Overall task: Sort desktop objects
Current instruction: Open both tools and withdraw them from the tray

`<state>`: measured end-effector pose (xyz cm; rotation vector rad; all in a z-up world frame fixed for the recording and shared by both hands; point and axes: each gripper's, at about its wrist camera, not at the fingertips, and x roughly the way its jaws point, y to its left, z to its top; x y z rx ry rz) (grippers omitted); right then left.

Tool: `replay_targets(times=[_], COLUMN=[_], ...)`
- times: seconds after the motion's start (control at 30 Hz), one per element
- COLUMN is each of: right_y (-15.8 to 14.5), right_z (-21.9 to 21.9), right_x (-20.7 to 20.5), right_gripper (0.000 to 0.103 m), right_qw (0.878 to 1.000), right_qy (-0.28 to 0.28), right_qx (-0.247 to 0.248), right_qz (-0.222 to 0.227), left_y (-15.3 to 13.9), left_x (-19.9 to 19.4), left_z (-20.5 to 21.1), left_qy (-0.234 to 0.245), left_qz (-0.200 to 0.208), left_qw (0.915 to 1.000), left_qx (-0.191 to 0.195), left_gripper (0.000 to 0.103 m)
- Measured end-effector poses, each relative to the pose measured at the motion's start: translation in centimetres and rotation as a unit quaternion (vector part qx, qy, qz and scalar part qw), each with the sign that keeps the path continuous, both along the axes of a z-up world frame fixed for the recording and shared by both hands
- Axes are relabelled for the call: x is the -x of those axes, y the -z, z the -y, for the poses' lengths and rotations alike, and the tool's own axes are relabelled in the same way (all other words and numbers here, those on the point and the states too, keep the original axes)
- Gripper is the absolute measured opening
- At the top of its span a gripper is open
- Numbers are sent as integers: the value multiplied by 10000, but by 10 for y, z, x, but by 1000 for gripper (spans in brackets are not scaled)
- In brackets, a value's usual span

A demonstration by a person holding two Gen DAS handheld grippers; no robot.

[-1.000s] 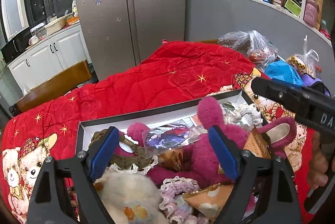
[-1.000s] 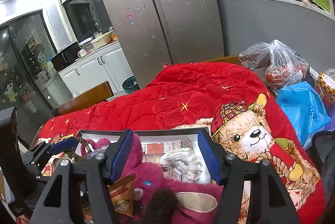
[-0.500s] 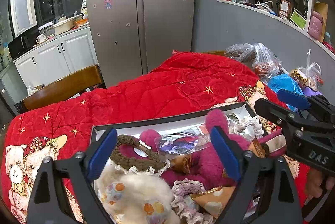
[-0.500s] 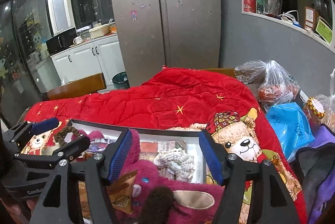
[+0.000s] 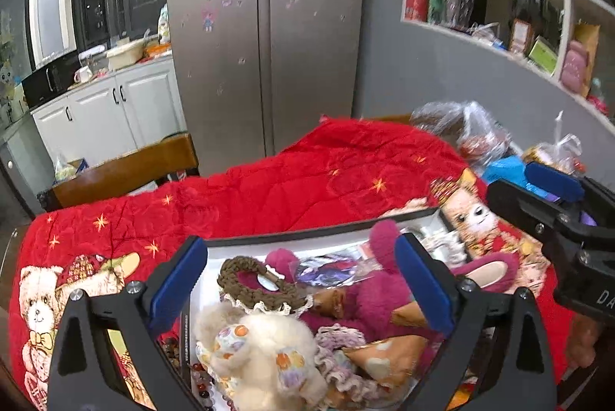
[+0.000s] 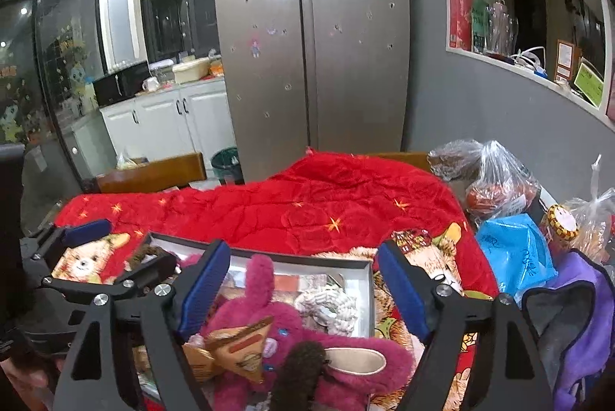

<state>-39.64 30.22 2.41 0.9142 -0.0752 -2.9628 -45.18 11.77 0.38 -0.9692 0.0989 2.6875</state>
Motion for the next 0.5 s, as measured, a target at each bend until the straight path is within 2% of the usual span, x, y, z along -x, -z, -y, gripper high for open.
replay_targets(times=[0.13,0.23,0.33,0.4,0.5], right_y=[-22,-44,-68,-79,-92], right_z=[3,9,16,21,37], right_x=[-18,-40,-75,-104,-150], right_gripper=[87,88,95,103,103], right_qw=[9997,9994,9980,9966,9939], right_qy=[-110,-151,-135,-150,-209], right_qx=[79,-40,-139,-169,-445], right_qz=[-205,-311,-599,-790,-992], left_y=[-28,-54,-77,-91,-104], left_x=[-29,-67,-104,-138,-180], left_z=[7,20,36,50,67], left_qy=[119,175,167,249,263], left_qz=[-170,-380,-581,-741,-883], left_qw=[9996,9985,9968,9947,9939], left_qx=[-169,-343,-528,-674,-614], left_gripper=[99,99,103,103,103])
